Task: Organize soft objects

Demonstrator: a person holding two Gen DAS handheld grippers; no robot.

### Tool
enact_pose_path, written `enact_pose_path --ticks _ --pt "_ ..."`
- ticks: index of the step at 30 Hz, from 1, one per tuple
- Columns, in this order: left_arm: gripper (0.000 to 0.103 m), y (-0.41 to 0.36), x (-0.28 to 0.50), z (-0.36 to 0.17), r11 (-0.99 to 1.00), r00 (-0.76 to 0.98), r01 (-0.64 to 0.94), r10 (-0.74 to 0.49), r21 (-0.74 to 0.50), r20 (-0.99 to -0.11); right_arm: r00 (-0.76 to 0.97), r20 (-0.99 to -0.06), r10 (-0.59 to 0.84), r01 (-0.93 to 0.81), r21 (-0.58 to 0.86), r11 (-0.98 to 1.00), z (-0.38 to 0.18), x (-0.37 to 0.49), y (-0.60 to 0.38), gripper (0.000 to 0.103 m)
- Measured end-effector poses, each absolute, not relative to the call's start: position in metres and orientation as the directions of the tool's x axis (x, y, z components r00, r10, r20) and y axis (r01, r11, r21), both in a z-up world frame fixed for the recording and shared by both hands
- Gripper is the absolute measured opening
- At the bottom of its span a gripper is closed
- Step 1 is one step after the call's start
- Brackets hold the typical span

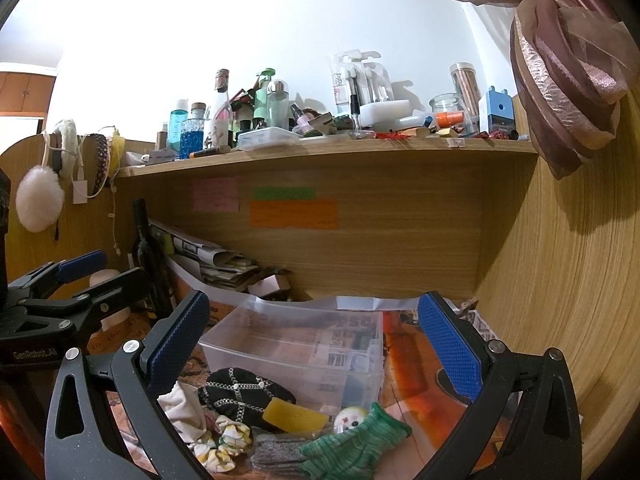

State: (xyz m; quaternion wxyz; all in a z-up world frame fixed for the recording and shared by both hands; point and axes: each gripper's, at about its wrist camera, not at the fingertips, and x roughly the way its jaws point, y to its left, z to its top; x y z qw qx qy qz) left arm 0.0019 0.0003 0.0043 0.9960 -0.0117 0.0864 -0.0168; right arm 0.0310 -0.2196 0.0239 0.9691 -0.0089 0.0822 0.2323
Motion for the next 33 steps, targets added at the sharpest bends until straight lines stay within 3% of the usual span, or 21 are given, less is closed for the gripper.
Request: enact_pose_path --ticks 9,13,21,25,33 --pt "0.103 -0.001 0.005 0.003 0.999 0.978 0.044 -0.048 -0.029 -0.202 0.875 -0.176 0.451 -0.454 0.028 0.891 0.023 0.035 -0.221 0.103" --pt "0.103 0.005 0.018 -0.009 0.998 0.960 0.050 -0.062 -0.050 -0.272 0.871 -0.211 0.444 -0.448 0.030 0.893 0.018 0.042 -0.222 0.103" --pt "0.103 0.032 0.047 -0.058 0.991 0.892 0.044 -0.095 -0.124 -0.442 0.833 -0.377 0.405 -0.411 0.068 0.909 -0.023 0.072 -0.239 0.103" --pt "0.086 0.034 0.052 -0.082 0.992 0.857 0.028 -0.086 -0.120 -0.508 0.802 -0.463 0.376 -0.389 0.072 0.918 -0.046 0.081 -0.244 0.103" --pt "0.073 0.033 0.055 -0.129 0.996 0.786 0.008 -0.062 -0.090 -0.615 0.710 -0.597 0.373 -0.390 0.108 0.914 -0.089 0.090 -0.247 0.093"
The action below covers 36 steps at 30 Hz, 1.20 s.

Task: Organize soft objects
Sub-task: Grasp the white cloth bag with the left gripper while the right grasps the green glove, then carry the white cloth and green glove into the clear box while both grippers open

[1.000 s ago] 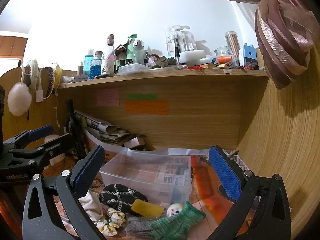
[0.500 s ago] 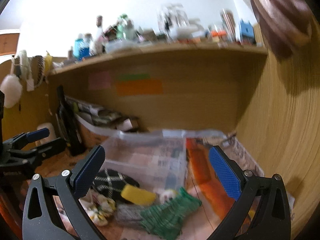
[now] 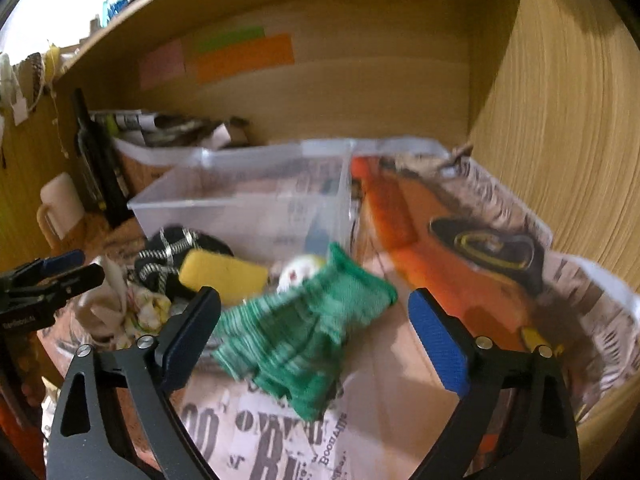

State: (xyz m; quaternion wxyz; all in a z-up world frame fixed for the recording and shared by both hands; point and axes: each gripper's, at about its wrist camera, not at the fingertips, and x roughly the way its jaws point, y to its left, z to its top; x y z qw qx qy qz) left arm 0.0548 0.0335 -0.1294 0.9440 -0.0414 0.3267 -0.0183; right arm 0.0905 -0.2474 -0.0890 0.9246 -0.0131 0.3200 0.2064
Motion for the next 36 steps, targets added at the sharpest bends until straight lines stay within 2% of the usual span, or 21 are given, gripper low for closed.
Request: enact_pose_path --ticks 3,8,10,14,16,19,24,36 --pt "0.069 0.039 0.056 -0.139 0.992 0.771 0.006 -0.082 -0.123 -0.632 0.680 -0.628 0.379 -0.391 0.127 0.912 -0.100 0.096 -0.248 0.088" --pt "0.043 0.036 0.053 -0.140 0.992 0.772 0.028 -0.101 -0.124 -0.627 0.640 -0.656 0.400 -0.389 0.173 0.905 -0.113 0.106 -0.251 0.077" --pt "0.036 0.034 0.052 -0.139 0.993 0.775 0.034 -0.098 -0.115 -0.624 0.626 -0.661 0.414 -0.390 0.194 0.900 -0.115 0.108 -0.253 0.065" --pt "0.022 0.032 0.048 -0.136 0.994 0.781 0.040 -0.096 -0.104 -0.618 0.611 -0.661 0.435 -0.391 0.226 0.892 -0.117 0.109 -0.256 0.046" --pt "0.019 0.033 0.047 -0.132 0.994 0.787 0.032 -0.090 -0.105 -0.610 0.614 -0.656 0.438 -0.390 0.230 0.892 -0.116 0.108 -0.257 0.034" --pt "0.019 0.037 0.043 -0.121 0.994 0.803 0.029 -0.087 -0.108 -0.590 0.632 -0.646 0.429 -0.395 0.208 0.895 -0.111 0.105 -0.258 0.023" --pt "0.019 0.042 0.035 -0.095 0.993 0.848 0.030 -0.084 -0.112 -0.523 0.685 -0.599 0.415 -0.401 0.167 0.901 -0.092 0.098 -0.262 0.022" --pt "0.019 0.045 0.057 -0.042 0.990 0.924 0.047 -0.094 -0.134 -0.370 0.786 -0.402 0.470 -0.448 0.154 0.881 -0.028 0.096 -0.264 0.022"
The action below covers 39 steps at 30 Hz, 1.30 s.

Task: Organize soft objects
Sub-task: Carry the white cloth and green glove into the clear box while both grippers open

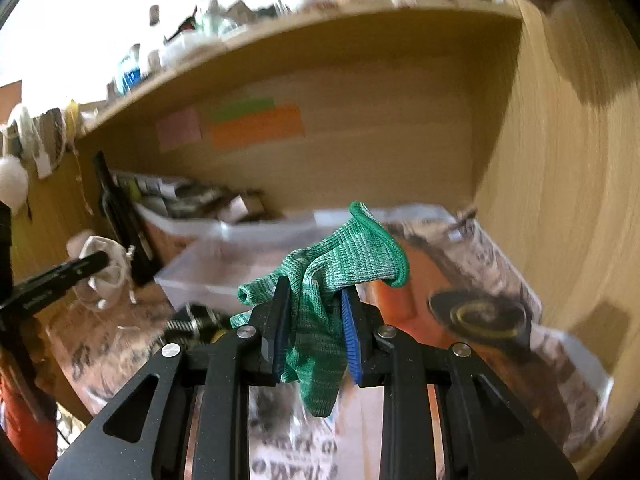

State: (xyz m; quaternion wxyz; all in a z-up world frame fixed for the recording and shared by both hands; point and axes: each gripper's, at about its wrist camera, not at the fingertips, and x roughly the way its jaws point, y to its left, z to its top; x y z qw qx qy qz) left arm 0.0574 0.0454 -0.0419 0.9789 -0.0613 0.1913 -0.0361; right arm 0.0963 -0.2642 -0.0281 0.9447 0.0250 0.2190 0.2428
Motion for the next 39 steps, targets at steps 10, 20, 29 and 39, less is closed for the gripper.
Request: enact_pose_path --ticks 10,20,29,39 --pt "0.019 0.039 0.104 -0.018 0.991 0.939 0.063 -0.099 -0.120 -0.328 0.754 -0.374 0.540 -0.550 0.092 0.830 -0.009 0.131 -0.218 0.022" --pt "0.019 0.028 0.173 -0.040 0.997 0.897 0.022 -0.054 -0.077 -0.440 0.674 -0.506 0.538 -0.588 0.073 0.806 -0.031 0.185 -0.174 0.022" --pt "0.019 0.020 0.224 -0.083 0.999 0.783 0.027 -0.049 -0.044 -0.620 0.594 -0.645 0.480 -0.570 0.083 0.817 -0.066 0.218 -0.157 0.022" --pt "0.035 0.011 0.226 -0.103 0.999 0.733 0.048 -0.046 -0.016 -0.678 0.555 -0.711 0.432 -0.556 0.069 0.828 -0.087 0.228 -0.150 0.030"
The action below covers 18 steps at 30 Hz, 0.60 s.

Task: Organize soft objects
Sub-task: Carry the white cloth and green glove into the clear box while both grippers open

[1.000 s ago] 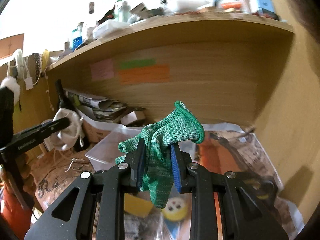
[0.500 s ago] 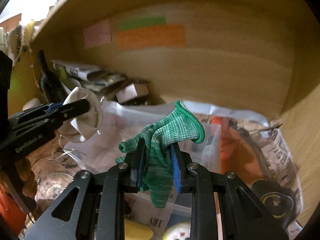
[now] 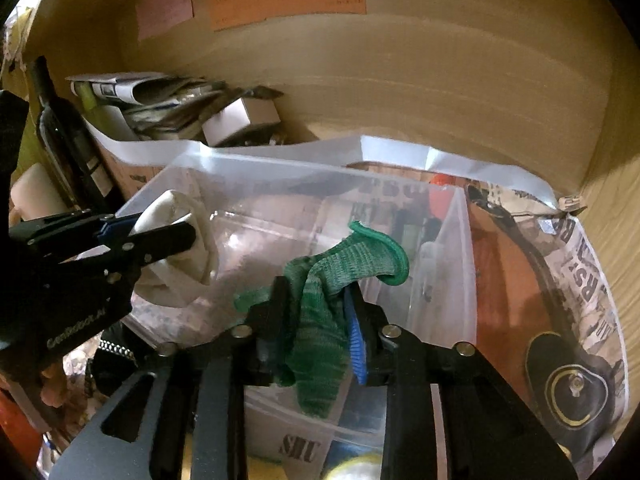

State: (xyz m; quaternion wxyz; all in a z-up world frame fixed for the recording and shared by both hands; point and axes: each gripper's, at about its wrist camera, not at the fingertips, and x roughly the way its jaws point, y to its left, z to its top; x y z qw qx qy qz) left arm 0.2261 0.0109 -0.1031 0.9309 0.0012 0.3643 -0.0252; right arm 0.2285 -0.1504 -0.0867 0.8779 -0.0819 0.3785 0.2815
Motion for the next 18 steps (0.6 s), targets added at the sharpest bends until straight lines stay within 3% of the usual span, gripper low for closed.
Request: enact_pose_path --ticks 2,7,18 --pt "0.046 0.010 0.223 -0.101 0.999 0.744 0.042 -0.036 -0.007 -0.667 0.557 -0.711 0.429 -0.556 0.064 0.828 -0.087 0.227 -0.150 0.033" --pt "0.053 0.012 0.207 -0.086 0.998 0.776 0.048 -0.060 -0.037 -0.628 0.620 -0.672 0.405 -0.543 0.004 0.839 -0.075 0.217 -0.150 0.061" --pt "0.100 0.005 0.144 -0.030 0.998 0.886 0.058 -0.061 -0.020 -0.459 0.730 -0.517 0.447 -0.535 -0.026 0.844 -0.020 0.159 -0.183 0.084"
